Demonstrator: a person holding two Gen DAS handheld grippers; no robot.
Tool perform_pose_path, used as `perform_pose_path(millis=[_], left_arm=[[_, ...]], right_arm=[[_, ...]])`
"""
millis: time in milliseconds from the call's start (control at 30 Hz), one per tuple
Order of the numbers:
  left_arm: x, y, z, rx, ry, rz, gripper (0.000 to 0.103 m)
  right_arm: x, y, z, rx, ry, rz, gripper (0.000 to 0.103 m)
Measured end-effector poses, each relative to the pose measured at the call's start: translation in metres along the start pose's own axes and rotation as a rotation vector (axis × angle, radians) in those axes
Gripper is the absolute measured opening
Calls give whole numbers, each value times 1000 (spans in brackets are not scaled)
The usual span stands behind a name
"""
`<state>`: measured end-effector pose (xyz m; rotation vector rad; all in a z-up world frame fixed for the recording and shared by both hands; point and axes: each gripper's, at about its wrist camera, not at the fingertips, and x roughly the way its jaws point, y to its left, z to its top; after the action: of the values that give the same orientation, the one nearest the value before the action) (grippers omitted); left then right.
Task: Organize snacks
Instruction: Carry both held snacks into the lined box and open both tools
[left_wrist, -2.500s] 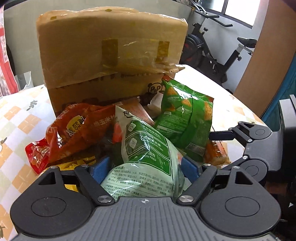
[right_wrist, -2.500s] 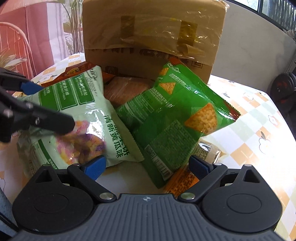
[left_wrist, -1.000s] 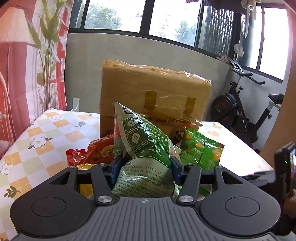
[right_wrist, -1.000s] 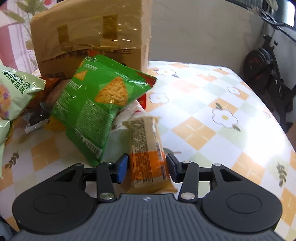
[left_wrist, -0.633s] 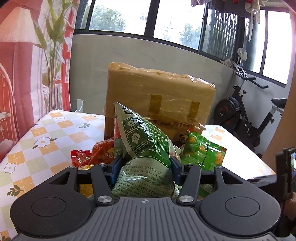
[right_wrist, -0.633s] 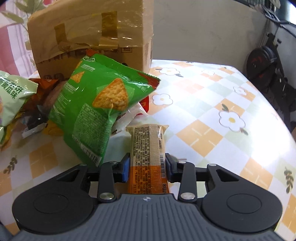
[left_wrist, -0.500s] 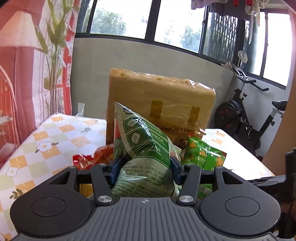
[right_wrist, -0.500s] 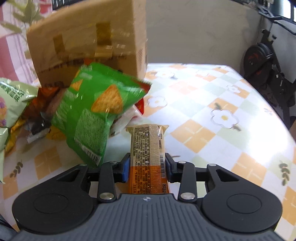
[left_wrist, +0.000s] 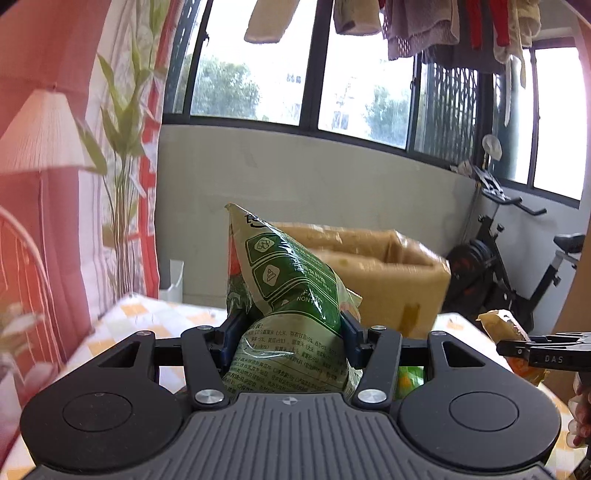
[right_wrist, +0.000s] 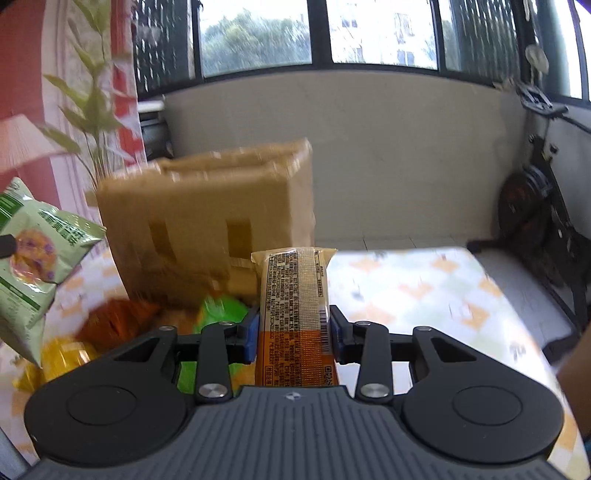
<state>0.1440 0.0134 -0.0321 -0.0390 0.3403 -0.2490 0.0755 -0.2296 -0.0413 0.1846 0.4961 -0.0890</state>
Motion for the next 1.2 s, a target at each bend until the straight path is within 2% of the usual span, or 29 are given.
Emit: perform_pose_path(millis=[267,433,733,867,967,1100,1200], left_arm=[[24,-7,64,30,-54,9,56],[55,-18,108,54,-42,6,56],[138,-32,160,118,37,86,56],[167,-37,169,152,28,123,56],[184,-39,169,169,32,123,56],[206,-43,152,219,97,97,57],[220,-45,137,266,152,105,56]], right_arm=[[22,-5,59,26,-72,51,38],[41,0,92,-26,-99,61,38],[89,7,137,-9,-81,90,38],[111,8,150,13,-64,105,38],[128,9,155,16,-53,103,38],[153,10,158,19,-15,104,38],[167,12,155,18,16,113,38]])
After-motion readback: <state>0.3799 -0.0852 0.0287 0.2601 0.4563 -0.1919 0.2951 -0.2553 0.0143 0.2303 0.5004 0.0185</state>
